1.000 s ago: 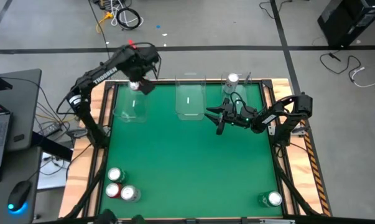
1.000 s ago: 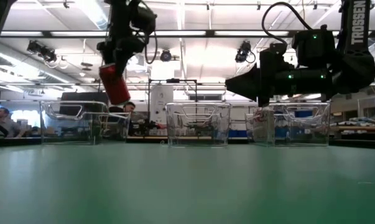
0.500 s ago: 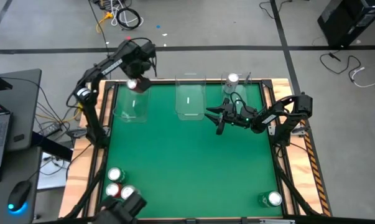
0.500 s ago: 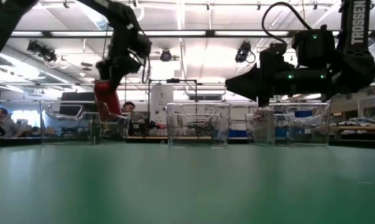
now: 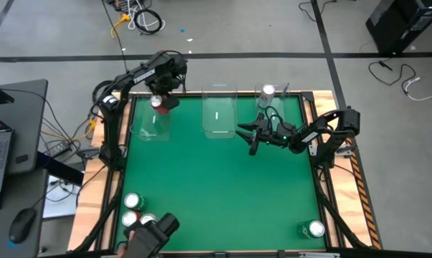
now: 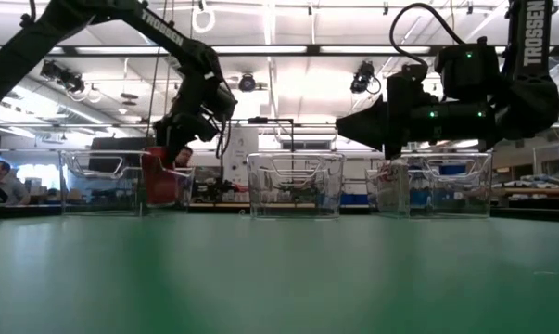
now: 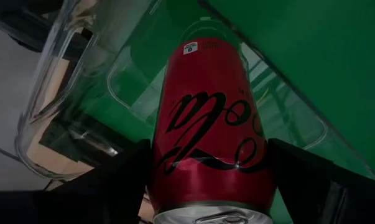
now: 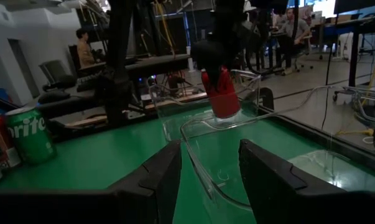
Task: Sort soda cans
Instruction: Put the top red soda can into the left transparent bin
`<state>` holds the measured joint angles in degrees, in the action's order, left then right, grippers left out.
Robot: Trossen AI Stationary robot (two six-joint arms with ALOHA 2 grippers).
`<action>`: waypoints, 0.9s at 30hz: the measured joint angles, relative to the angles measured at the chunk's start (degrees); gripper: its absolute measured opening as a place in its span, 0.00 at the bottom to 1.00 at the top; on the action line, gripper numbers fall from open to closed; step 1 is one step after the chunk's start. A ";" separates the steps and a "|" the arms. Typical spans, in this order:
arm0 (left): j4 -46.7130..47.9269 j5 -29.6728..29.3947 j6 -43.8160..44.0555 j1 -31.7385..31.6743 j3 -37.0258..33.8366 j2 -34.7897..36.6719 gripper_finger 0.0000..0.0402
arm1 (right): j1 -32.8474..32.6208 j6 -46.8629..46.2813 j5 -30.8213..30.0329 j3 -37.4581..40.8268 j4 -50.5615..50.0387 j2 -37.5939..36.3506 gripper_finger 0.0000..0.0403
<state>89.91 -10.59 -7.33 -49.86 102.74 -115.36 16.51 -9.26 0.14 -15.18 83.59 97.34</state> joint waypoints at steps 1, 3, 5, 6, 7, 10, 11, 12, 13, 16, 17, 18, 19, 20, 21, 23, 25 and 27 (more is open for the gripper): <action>0.03 -0.03 -0.03 -0.03 0.00 -0.18 0.77 | 0.00 0.00 0.00 0.00 -0.02 0.00 0.42; 0.07 -0.06 -0.23 -0.03 0.00 -0.59 0.77 | 0.00 0.00 0.00 0.00 -0.02 0.00 0.42; 0.02 -0.08 -0.84 -0.03 0.00 -1.05 0.77 | 0.00 0.00 0.00 0.00 -0.04 0.00 0.42; 0.04 -0.07 -1.04 -0.03 0.00 -1.20 0.77 | 0.00 0.00 0.00 0.00 -0.04 0.00 0.42; 0.07 -0.07 -1.07 -0.03 0.00 -1.25 0.77 | 0.00 0.00 0.00 0.00 -0.04 0.00 0.42; -0.18 -0.20 -1.38 -0.03 0.00 -1.25 0.77 | 0.00 0.00 0.00 0.00 -0.04 0.00 0.42; -0.22 -0.20 -1.40 -0.03 0.00 -1.25 0.77 | 0.00 0.00 0.00 0.00 -0.07 0.00 0.42; -0.20 -0.23 -1.41 -0.03 0.00 -1.25 0.77 | 0.00 0.00 0.00 0.00 -0.05 0.00 0.42; -0.20 -0.24 -1.41 -0.03 0.00 -1.25 0.77 | 0.00 0.00 0.00 0.00 -0.07 0.00 0.42; -0.30 -0.26 -1.42 -0.03 0.00 -1.25 0.77 | 0.00 0.00 0.00 0.00 -0.07 0.00 0.42; -0.39 -0.26 -1.42 -0.03 0.00 -1.25 0.77 | 0.00 0.00 0.00 0.00 -0.07 0.00 0.42; -0.42 -0.26 -1.40 -0.03 0.00 -1.25 0.78 | 0.00 0.00 0.00 0.00 -0.07 -0.01 0.42; -0.39 -0.28 -1.35 -0.03 0.00 -1.25 0.78 | 0.00 0.00 0.00 0.00 -0.08 -0.02 0.42; -0.39 -0.28 -1.31 -0.03 0.00 -1.25 0.79 | 0.00 0.00 0.00 0.00 -0.09 -0.02 0.42; -0.45 -0.34 -1.29 -0.01 0.00 -1.25 0.80 | 0.00 -0.01 0.00 0.00 -0.09 -0.02 0.42; -0.72 -1.01 -1.14 0.02 0.00 -1.25 0.82 | 0.00 0.00 0.00 0.00 -0.09 -0.02 0.42; -0.90 -2.62 -1.03 0.06 0.00 -1.25 0.84 | 0.00 -0.02 0.00 0.00 -0.09 -0.02 0.42; -1.22 -3.79 -0.96 0.06 0.00 -1.25 0.86 | 0.00 -0.02 0.00 0.00 -0.09 -0.02 0.42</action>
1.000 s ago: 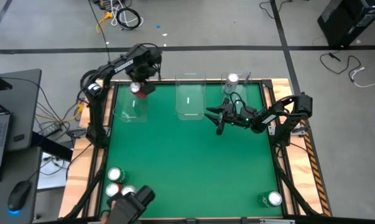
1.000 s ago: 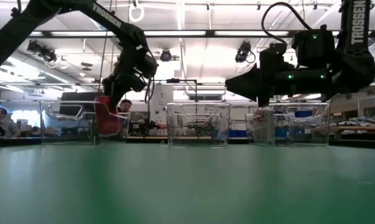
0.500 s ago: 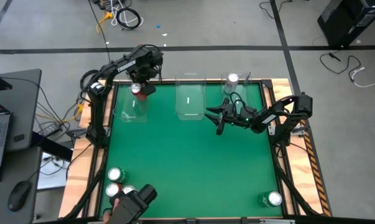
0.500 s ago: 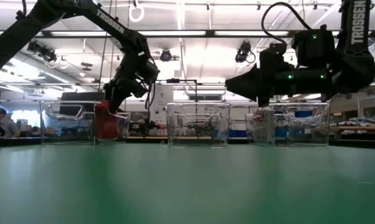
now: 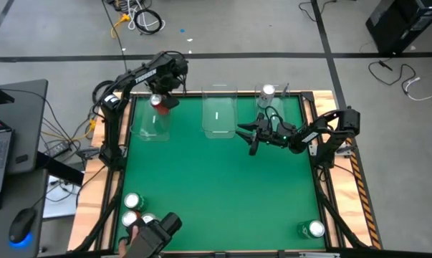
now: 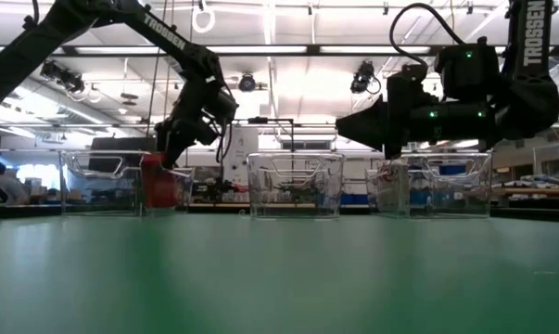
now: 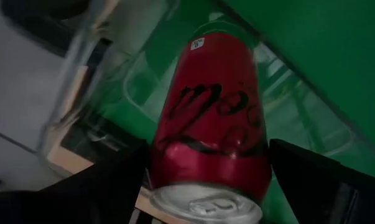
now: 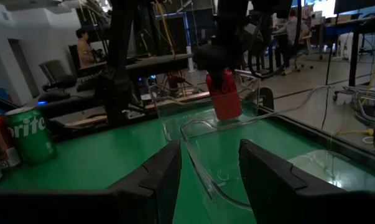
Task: Sort soda cans
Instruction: Put the top red soda can into the left transparent bin, then put the left green soda can into the center transparent bin
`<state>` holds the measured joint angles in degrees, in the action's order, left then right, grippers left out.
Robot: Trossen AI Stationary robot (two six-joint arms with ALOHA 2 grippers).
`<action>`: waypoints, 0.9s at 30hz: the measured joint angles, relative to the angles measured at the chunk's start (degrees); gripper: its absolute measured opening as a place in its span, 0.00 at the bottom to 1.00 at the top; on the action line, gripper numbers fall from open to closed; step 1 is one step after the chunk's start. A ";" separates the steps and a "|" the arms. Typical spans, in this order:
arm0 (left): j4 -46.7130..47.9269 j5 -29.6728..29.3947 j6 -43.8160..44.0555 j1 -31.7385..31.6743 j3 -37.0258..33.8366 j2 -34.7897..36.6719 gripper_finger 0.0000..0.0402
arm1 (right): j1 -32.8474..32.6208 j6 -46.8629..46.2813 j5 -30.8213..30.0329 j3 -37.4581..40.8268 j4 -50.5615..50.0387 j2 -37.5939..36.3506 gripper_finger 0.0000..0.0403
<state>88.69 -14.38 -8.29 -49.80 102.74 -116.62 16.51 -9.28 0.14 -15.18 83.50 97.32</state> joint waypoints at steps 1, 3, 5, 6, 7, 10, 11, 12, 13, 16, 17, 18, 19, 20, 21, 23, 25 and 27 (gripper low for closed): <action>-0.31 -0.23 0.06 0.00 0.00 0.00 0.86 | 0.00 0.00 0.00 0.00 -0.01 0.00 0.42; -0.45 -0.22 0.03 0.00 0.00 0.00 0.87 | 0.00 0.00 0.00 0.00 -0.02 0.00 0.42; -0.42 -0.18 0.00 0.02 0.00 0.00 0.87 | 0.00 0.00 0.00 0.00 -0.02 0.00 0.42; -0.43 -0.19 -0.02 0.02 0.00 0.00 0.87 | 0.00 0.00 0.00 0.00 -0.02 0.00 0.42; -0.39 -0.19 0.00 0.02 0.00 0.00 0.87 | 0.00 0.00 0.00 0.00 -0.02 0.00 0.42; -0.30 -0.16 -0.02 0.02 0.00 0.00 0.87 | 0.00 -0.01 0.00 0.00 -0.02 0.00 0.42; -0.25 -0.16 -0.02 0.02 0.00 0.00 0.87 | 0.00 -0.02 0.00 0.00 -0.02 0.00 0.42; -0.17 -0.16 -0.02 0.03 0.00 0.00 0.87 | 0.00 -0.02 0.00 0.00 -0.02 0.00 0.42; 0.02 -0.16 -0.03 0.05 0.01 0.00 0.87 | 0.00 -0.02 0.00 0.00 -0.02 0.00 0.42; 0.84 -0.12 -0.24 0.07 1.03 0.00 0.87 | 0.00 -0.02 0.00 0.00 -0.02 0.00 0.42; 0.95 -0.12 -0.24 0.07 1.74 0.00 0.87 | 0.00 -0.02 0.00 0.00 -0.02 0.00 0.42; 1.18 -0.11 -0.17 0.07 2.59 0.00 0.87 | 0.00 -0.02 0.00 0.00 -0.02 0.00 0.42; 1.39 -0.09 -0.10 0.08 3.57 0.00 0.87 | 0.00 -0.02 0.00 0.00 -0.02 0.00 0.42; 1.36 -0.08 -0.05 0.19 4.67 0.00 0.87 | 0.00 -0.02 0.00 0.00 -0.02 0.00 0.42; 1.31 -0.08 0.06 0.34 5.88 0.00 0.87 | 0.00 -0.02 0.00 0.00 -0.02 0.00 0.42; 1.33 0.03 0.25 0.75 8.58 0.00 0.87 | 0.00 -0.02 0.00 0.00 -0.04 0.00 0.42; 1.33 0.04 0.45 1.30 11.69 0.00 0.87 | 0.00 -0.02 0.00 0.00 -0.04 0.00 0.42; 1.35 0.04 0.93 2.00 14.96 0.01 0.87 | 0.00 -0.02 0.00 0.02 -0.04 0.00 0.42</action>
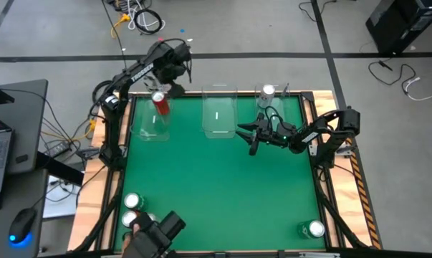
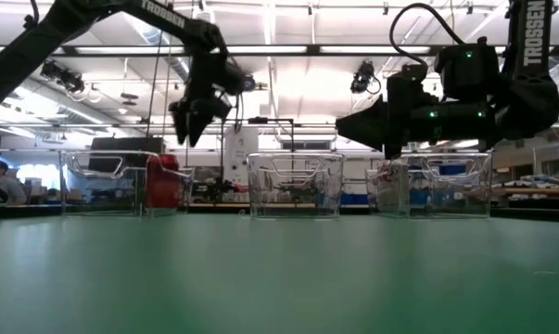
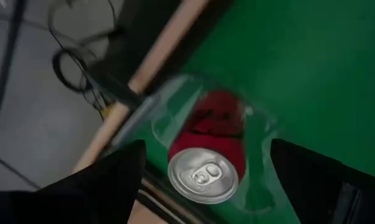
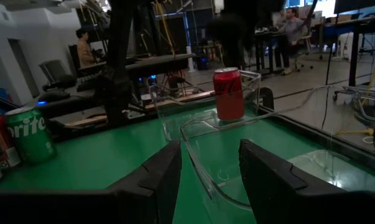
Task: Sort soda cans
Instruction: Put the left green soda can into the center transparent bin
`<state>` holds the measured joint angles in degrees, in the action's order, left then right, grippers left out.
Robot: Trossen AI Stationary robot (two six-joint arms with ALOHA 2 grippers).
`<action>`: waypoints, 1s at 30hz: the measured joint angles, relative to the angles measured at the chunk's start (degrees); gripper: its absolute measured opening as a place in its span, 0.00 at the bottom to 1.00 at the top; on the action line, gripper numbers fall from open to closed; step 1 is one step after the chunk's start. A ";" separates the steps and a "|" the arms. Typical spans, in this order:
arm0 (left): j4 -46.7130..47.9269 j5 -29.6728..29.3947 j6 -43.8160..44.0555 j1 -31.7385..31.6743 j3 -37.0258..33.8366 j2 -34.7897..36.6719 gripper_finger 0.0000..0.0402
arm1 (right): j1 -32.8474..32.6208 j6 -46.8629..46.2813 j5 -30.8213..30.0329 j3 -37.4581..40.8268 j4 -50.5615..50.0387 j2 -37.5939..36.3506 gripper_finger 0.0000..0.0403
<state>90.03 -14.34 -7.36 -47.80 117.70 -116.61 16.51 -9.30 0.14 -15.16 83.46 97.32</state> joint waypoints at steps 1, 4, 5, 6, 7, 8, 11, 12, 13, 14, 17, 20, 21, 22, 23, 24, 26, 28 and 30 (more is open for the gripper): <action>-0.03 0.00 0.18 0.43 1.63 0.01 0.87 | 0.00 0.00 0.00 0.00 0.00 0.00 0.42; -0.01 0.00 1.66 2.24 6.49 0.01 0.86 | 0.00 0.00 0.00 0.00 0.00 0.00 0.42; -0.04 0.00 1.88 3.06 7.98 0.04 0.85 | 0.00 0.00 0.00 0.00 0.00 0.00 0.42; 0.01 0.00 1.98 4.01 9.34 0.06 0.83 | 0.00 0.04 0.00 0.00 0.00 0.00 0.42; -0.02 0.00 2.12 5.07 10.70 0.08 0.81 | 0.00 0.17 0.01 0.00 -0.01 0.00 0.42; -0.04 0.00 2.61 6.18 11.88 0.08 0.78 | 0.01 0.38 0.35 0.00 -0.06 0.00 0.42; -0.04 -0.08 3.13 9.51 14.27 0.08 0.64 | 0.02 1.07 1.82 0.04 -0.17 0.00 0.42; -0.04 -0.41 3.13 10.62 14.52 0.10 0.58 | 0.02 1.16 2.23 0.04 -0.17 0.00 0.42; -0.01 -0.96 3.13 11.78 14.59 0.10 0.51 | 0.02 1.16 2.46 0.04 -0.17 0.00 0.42; -0.01 -1.41 3.13 12.87 14.59 0.10 0.44 | 0.02 1.16 2.53 0.04 -0.17 0.00 0.41; -0.01 -1.88 3.13 16.20 14.57 0.10 0.20 | 0.02 1.18 2.56 0.04 -0.17 0.00 0.38; -0.01 0.14 3.39 19.20 14.55 0.10 0.03 | -0.03 1.29 2.99 0.04 -0.20 0.00 0.31; -0.02 0.99 3.72 20.12 14.55 0.10 0.03 | -0.13 1.33 3.26 0.04 -0.21 0.00 0.28; 0.00 1.47 4.26 20.99 14.53 0.30 0.02 | -0.25 1.40 3.62 0.04 -0.20 0.00 0.25; 0.00 1.86 4.62 21.95 14.53 0.45 0.02 | -0.41 1.42 3.98 0.04 -0.20 0.00 0.22; 0.00 1.95 4.82 22.83 14.53 0.67 0.01 | -0.59 1.44 4.12 0.04 -0.18 0.00 0.19; -0.01 2.03 4.86 24.48 14.53 1.18 0.01 | -0.84 1.81 4.20 0.04 -0.15 0.00 0.13; 0.01 1.93 4.85 26.07 14.53 1.66 0.01 | -1.05 2.04 4.19 0.04 0.02 0.01 0.09; -0.01 0.60 4.84 27.47 14.51 2.08 0.01 | -1.25 2.05 4.27 0.01 0.42 0.02 0.06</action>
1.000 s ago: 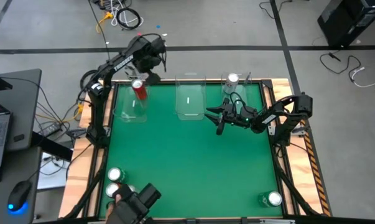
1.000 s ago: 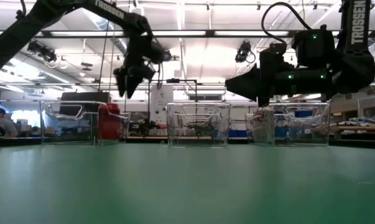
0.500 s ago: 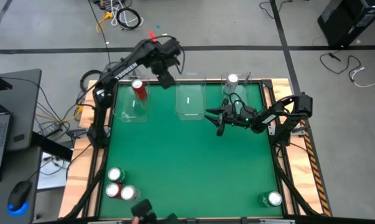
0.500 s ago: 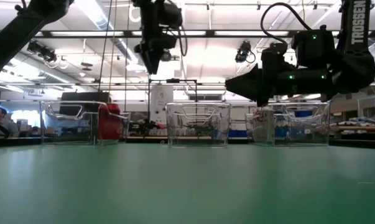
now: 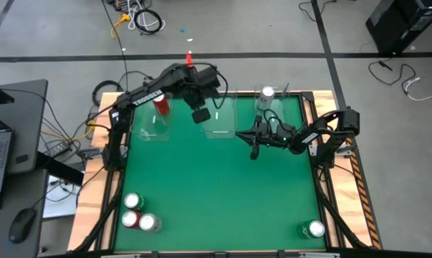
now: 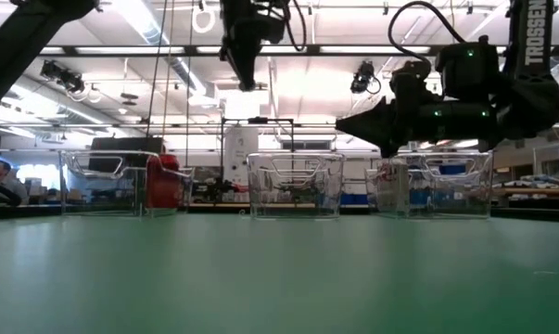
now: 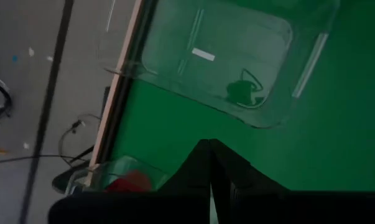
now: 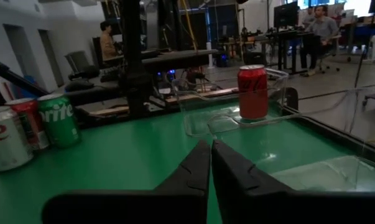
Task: Sort soda cans
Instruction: Put the left green soda can into the center transparent bin
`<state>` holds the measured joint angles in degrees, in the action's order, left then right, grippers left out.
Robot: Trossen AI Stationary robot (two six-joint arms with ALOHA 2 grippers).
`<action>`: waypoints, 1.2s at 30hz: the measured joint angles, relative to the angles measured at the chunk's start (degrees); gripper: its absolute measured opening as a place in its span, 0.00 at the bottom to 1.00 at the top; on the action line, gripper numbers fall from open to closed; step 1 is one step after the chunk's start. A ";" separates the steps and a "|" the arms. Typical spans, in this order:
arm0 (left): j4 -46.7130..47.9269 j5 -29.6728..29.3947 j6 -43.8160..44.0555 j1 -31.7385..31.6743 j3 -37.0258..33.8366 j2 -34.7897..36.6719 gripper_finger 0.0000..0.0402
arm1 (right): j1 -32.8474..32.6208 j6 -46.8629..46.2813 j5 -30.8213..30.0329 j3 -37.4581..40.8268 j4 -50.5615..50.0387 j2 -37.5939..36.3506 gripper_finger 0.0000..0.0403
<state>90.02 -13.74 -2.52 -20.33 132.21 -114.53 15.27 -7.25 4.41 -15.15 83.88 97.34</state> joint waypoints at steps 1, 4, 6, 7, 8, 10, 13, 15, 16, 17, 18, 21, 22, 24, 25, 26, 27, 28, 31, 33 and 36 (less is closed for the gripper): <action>0.00 -0.53 -0.04 0.64 0.00 0.18 0.01 | 0.00 -0.03 0.17 -0.26 -0.03 0.01 0.05; 0.00 -2.35 -0.07 2.28 0.00 0.98 0.00 | 0.02 -0.38 1.53 -1.74 0.04 0.02 0.04; 0.00 -3.69 -0.09 3.09 0.00 1.57 0.00 | -0.16 -0.31 2.19 -3.22 -0.78 -0.47 0.05; -0.04 -4.20 -0.11 3.50 0.00 1.71 0.00 | -0.21 -0.12 2.39 -4.04 -1.85 -1.10 0.05; -0.14 -4.91 -0.11 3.85 0.00 2.00 0.00 | -0.24 0.10 2.74 -4.91 -3.10 -1.89 0.05; -0.39 -5.16 -0.14 4.43 0.00 2.81 0.00 | -0.31 0.92 3.55 -7.14 -7.67 -3.92 0.05; -2.58 -5.71 -0.22 5.60 0.00 4.42 0.00 | -0.60 2.88 4.43 -10.90 -18.50 -7.69 0.05; -4.85 -5.98 -0.60 6.61 0.00 5.82 0.00 | -1.11 4.90 4.49 -13.66 -27.21 -10.57 0.05; -5.70 -6.08 -1.03 7.28 0.00 6.66 0.00 | -1.49 6.09 4.52 -14.91 -31.57 -11.92 0.05; -6.24 -6.07 -1.45 7.93 0.00 7.65 0.00 | -1.87 7.22 4.52 -16.20 -35.53 -13.32 0.05; -6.37 -6.09 -1.51 8.66 0.00 8.49 0.00 | -2.24 8.17 4.52 -17.21 -39.22 -14.62 0.05; -4.55 -5.88 -0.20 11.30 0.02 10.96 0.00 | -3.65 10.52 4.52 -19.19 -47.01 -18.20 0.05; -3.85 -5.74 0.92 12.33 0.02 11.72 0.00 | -4.08 11.09 4.52 -19.43 -48.45 -19.24 0.05; -2.26 -5.44 4.37 14.86 0.02 12.90 0.00 | -4.99 11.83 4.54 -19.42 -50.49 -20.92 0.05; -1.24 -5.30 6.68 16.20 0.02 13.52 0.00 | -5.36 11.91 4.53 -19.45 -51.35 -21.58 0.05; -0.24 -5.13 9.02 17.61 0.02 13.84 0.00 | -5.78 11.94 4.52 -19.44 -52.48 -22.08 0.05; 0.19 -5.11 11.25 19.01 0.02 13.98 0.00 | -6.23 11.96 4.48 -19.44 -53.10 -22.23 0.05; -0.18 -5.07 13.63 20.47 -0.21 14.15 0.00 | -6.63 11.96 4.32 -19.46 -53.77 -22.25 0.05; 0.00 -2.92 19.91 24.87 -1.72 14.64 0.00 | -7.88 11.96 3.61 -19.44 -54.70 -21.36 0.05; -0.19 -2.19 24.68 27.58 -3.59 14.83 0.00 | -8.68 11.96 3.12 -19.44 -54.50 -20.41 0.06; -0.10 -1.75 31.20 31.27 -7.91 15.29 0.00 | -9.64 11.74 2.90 -19.44 -54.21 -18.77 0.07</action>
<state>89.92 -15.49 28.68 10.94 124.29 -99.24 5.62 4.49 7.31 -34.59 29.67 78.57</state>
